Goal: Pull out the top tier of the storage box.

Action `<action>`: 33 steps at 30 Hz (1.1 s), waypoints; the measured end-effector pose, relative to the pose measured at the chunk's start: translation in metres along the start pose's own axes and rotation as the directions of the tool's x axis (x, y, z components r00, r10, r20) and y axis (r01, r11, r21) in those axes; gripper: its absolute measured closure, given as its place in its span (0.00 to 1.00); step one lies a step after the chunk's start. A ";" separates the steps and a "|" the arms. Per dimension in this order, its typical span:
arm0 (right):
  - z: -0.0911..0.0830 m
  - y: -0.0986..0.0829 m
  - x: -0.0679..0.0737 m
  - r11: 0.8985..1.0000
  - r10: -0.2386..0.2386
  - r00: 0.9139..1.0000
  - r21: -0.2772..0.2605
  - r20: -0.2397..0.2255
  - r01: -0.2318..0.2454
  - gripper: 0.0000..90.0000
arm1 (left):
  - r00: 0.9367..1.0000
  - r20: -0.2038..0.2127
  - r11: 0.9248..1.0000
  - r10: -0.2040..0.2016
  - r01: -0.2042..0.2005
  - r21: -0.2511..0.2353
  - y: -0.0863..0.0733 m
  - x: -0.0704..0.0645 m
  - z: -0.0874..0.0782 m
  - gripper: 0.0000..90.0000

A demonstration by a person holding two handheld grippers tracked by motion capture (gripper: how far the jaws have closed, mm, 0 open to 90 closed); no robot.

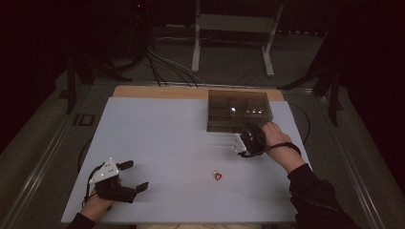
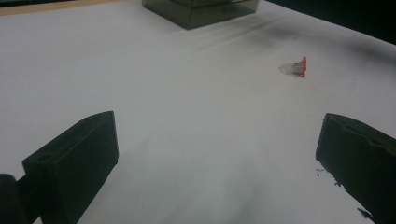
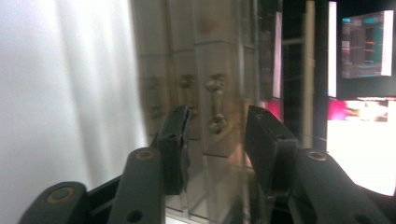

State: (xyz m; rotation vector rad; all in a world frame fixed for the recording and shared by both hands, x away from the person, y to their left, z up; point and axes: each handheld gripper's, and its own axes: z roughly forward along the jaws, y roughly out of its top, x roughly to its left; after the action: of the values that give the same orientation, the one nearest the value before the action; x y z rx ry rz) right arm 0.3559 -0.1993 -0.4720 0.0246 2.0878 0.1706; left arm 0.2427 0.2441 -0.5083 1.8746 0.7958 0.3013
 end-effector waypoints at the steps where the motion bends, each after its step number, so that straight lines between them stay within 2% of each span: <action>1: -0.001 -0.001 -0.001 1.000 0.016 1.000 -0.008 -0.016 -0.016 0.64 | 1.000 0.000 1.000 -0.001 0.001 0.000 0.000 0.000 0.000 0.00; 5: -0.003 -0.004 -0.004 0.998 0.046 0.992 -0.026 -0.115 -0.049 0.45 | 1.000 0.001 1.000 -0.001 0.001 0.001 0.000 0.000 0.000 0.00; 6: -0.004 -0.005 -0.005 0.998 0.058 0.986 -0.024 -0.153 -0.062 0.37 | 1.000 0.001 1.000 0.000 0.000 0.001 0.000 0.000 0.000 0.00; 9: -0.005 -0.006 -0.006 0.995 0.080 0.973 -0.033 -0.216 -0.090 0.17 | 1.000 0.000 1.000 -0.001 0.001 0.000 0.000 0.000 0.000 0.00; 10: -0.005 -0.007 -0.007 0.993 0.108 0.966 -0.028 -0.234 -0.117 0.14 | 1.000 -0.001 1.000 -0.002 0.002 0.000 0.000 0.000 0.000 0.00; 12: -0.005 -0.008 -0.008 0.990 0.128 0.957 -0.022 -0.259 -0.139 0.04 | 1.000 0.000 1.000 -0.001 0.001 0.001 0.000 0.000 0.000 0.00; 13: -0.005 -0.009 -0.009 0.988 0.141 0.949 -0.019 -0.282 -0.152 0.04 | 1.000 0.000 1.000 0.000 0.000 0.000 0.000 0.000 0.000 0.00; 15: -0.005 -0.012 -0.011 0.986 0.151 0.941 -0.018 -0.302 -0.164 0.02 | 1.000 0.001 1.000 0.000 0.000 0.000 0.000 0.000 0.000 0.00; 16: -0.006 -0.013 -0.012 0.983 0.164 0.934 -0.024 -0.318 -0.181 0.02 | 1.000 0.001 1.000 -0.001 0.001 0.000 0.000 0.000 0.000 0.00; 18: -0.006 -0.014 -0.013 0.982 0.168 0.932 -0.030 -0.321 -0.187 0.02 | 1.000 0.000 1.000 -0.001 0.001 -0.001 0.000 0.000 0.000 0.00; 19: -0.007 -0.016 -0.013 0.983 0.160 0.935 -0.040 -0.315 -0.182 0.02 | 1.000 0.000 1.000 -0.002 0.002 -0.001 0.000 0.000 0.000 0.00; 20: -0.008 -0.019 -0.016 0.977 0.177 0.922 -0.048 -0.344 -0.206 0.02 | 1.000 0.000 1.000 -0.001 0.001 -0.001 0.000 0.000 0.000 0.00; 23: -0.008 -0.024 -0.020 0.970 0.191 0.902 -0.065 -0.387 -0.234 0.02 | 1.000 0.001 1.000 0.000 0.000 -0.001 0.000 0.000 0.000 0.00; 24: -0.008 -0.024 -0.020 0.970 0.191 0.902 -0.065 -0.387 -0.234 0.02 | 1.000 0.001 1.000 0.000 0.000 -0.001 0.000 0.000 0.000 0.00; 25: -0.008 -0.026 -0.022 0.968 0.190 0.895 -0.074 -0.404 -0.239 0.03 | 1.000 0.000 1.000 -0.001 0.001 -0.001 0.000 0.000 0.000 0.00; 26: -0.007 -0.029 -0.025 0.962 0.210 0.871 -0.064 -0.444 -0.265 0.03 | 1.000 0.000 1.000 -0.003 0.003 -0.001 0.000 0.000 0.000 0.00; 27: -0.006 -0.031 -0.027 0.958 0.214 0.868 -0.078 -0.449 -0.276 0.03 | 1.000 0.000 1.000 -0.003 0.003 -0.001 0.000 0.000 0.000 0.00; 29: -0.005 -0.033 -0.031 0.953 0.223 0.849 -0.075 -0.479 -0.293 0.05 | 1.000 0.000 1.000 -0.001 0.001 0.001 0.000 0.000 0.000 0.00; 31: -0.005 -0.035 -0.035 0.949 0.227 0.837 -0.079 -0.498 -0.305 0.05 | 1.000 0.000 1.000 0.000 0.000 0.000 0.000 0.000 0.000 0.00; 33: -0.006 -0.037 -0.040 0.946 0.230 0.829 -0.083 -0.510 -0.314 0.06 | 1.000 0.000 1.000 -0.001 0.001 0.000 0.000 0.000 0.000 0.00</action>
State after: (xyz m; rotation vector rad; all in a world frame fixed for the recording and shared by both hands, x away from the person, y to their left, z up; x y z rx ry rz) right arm 0.3729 -0.2399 -0.4398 0.2018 2.5717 0.5783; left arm 0.2428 0.2441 -0.5085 1.8741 0.7972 0.3003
